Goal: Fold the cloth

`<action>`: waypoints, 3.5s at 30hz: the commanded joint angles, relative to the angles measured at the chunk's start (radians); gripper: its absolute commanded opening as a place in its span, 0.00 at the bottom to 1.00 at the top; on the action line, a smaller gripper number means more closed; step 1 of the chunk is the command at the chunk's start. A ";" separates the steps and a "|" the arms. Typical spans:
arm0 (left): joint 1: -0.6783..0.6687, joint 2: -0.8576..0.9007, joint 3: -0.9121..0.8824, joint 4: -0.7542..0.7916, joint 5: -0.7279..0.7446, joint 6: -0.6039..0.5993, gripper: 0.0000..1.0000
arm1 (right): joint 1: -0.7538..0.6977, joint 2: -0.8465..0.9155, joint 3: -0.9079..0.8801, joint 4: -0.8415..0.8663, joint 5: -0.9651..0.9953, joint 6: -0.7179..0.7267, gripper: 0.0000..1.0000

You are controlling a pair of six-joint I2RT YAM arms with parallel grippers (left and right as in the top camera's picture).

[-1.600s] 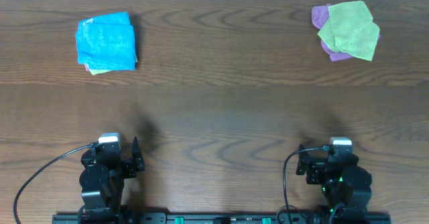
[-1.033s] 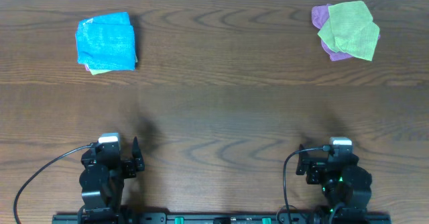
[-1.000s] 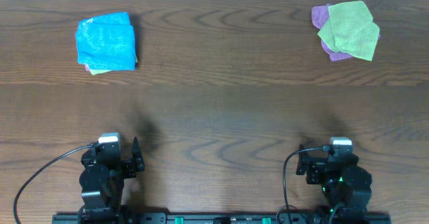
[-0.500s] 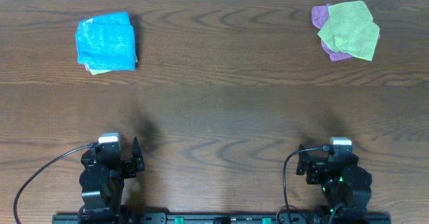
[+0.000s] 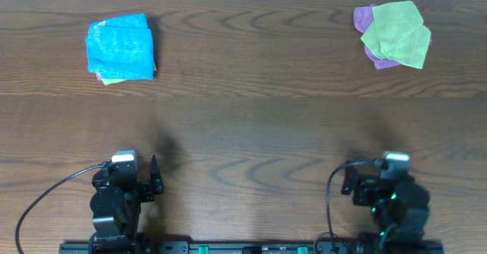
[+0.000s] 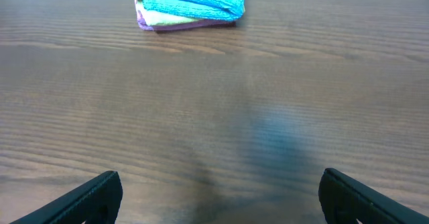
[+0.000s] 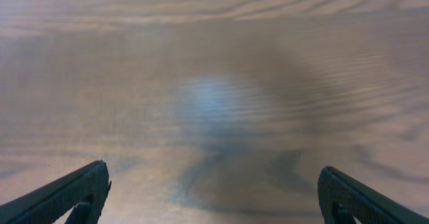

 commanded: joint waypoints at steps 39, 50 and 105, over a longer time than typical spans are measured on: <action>0.001 -0.007 -0.013 0.003 -0.018 -0.011 0.95 | -0.163 1.849 1.406 0.297 0.021 -0.039 0.99; 0.001 -0.007 -0.013 0.003 -0.018 -0.011 0.95 | -0.163 2.057 1.406 0.393 -0.011 -0.034 0.97; 0.001 -0.007 -0.013 0.003 -0.018 -0.011 0.95 | 0.394 1.621 1.389 -0.185 -0.175 -0.180 0.01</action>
